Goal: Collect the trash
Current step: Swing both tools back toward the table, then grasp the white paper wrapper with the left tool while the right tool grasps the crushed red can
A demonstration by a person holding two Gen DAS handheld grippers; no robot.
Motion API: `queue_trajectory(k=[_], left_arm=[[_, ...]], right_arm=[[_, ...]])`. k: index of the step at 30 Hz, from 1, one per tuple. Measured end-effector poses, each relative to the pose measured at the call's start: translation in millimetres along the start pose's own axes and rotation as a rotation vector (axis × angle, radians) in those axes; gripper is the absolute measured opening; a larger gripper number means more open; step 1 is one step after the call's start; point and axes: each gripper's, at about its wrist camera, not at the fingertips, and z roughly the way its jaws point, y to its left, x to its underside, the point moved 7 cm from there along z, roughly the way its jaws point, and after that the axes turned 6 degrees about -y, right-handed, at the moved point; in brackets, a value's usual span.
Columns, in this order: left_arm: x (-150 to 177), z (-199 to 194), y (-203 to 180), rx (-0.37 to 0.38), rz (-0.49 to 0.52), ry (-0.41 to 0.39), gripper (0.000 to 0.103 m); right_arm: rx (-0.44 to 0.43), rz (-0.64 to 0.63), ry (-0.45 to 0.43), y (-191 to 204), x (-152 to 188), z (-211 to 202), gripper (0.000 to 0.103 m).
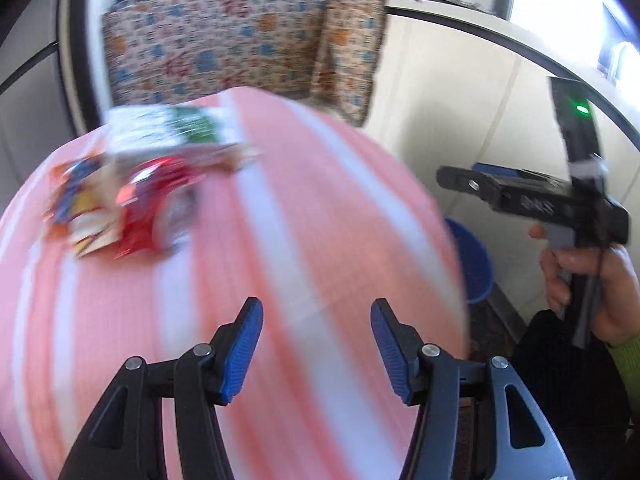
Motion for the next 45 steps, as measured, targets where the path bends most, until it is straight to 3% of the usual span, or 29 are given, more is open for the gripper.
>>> queue_trajectory(k=[6,11,20,27,35,37,39,40,41,45], left_arm=[[22.4,-20.1,97.2,-0.148,-0.078,0.012,0.057],[21.5,-18.6,154.1,-0.166,-0.141,0.027,0.057],[-17.4,17.8,194.7,0.011,-0.111,0.022,0.057],[-44.8,44.8,223.5,0.062,-0.086,0.041,0.06],[-60.1,56.4,215.8,0.167,-0.043,0.048,0.064],[-62.7,58.1,214.9,0.175,-0.038,0.043,0.062],[-61.3,56.6,213.8,0.181,-0.038,0.037,0.04],[-59.0,53.5,212.3,0.188,-0.045,0.032,0.036],[-56.1,49.9,212.2,0.184,-0.048,0.032,0.024],[-37.4,20.7,204.4,0.132,-0.06,0.018,0.023]], right_arm=[[-0.167,-0.165,0.055,122.8,18.8,23.7,0.087],[-0.179,-0.243,0.123,164.0,32.9,53.4,0.087],[-0.167,-0.234,0.144,166.6,41.1,60.6,0.093],[-0.167,-0.236,0.138,167.0,43.3,57.6,0.095],[-0.167,-0.236,0.136,166.6,43.3,56.9,0.095],[-0.166,-0.236,0.135,166.9,43.5,56.4,0.095],[-0.164,-0.235,0.133,166.7,42.2,57.7,0.095],[-0.164,-0.234,0.132,166.5,42.2,57.5,0.095],[-0.164,-0.234,0.131,166.3,42.0,57.2,0.095],[-0.166,-0.232,0.129,165.6,42.5,56.5,0.095]])
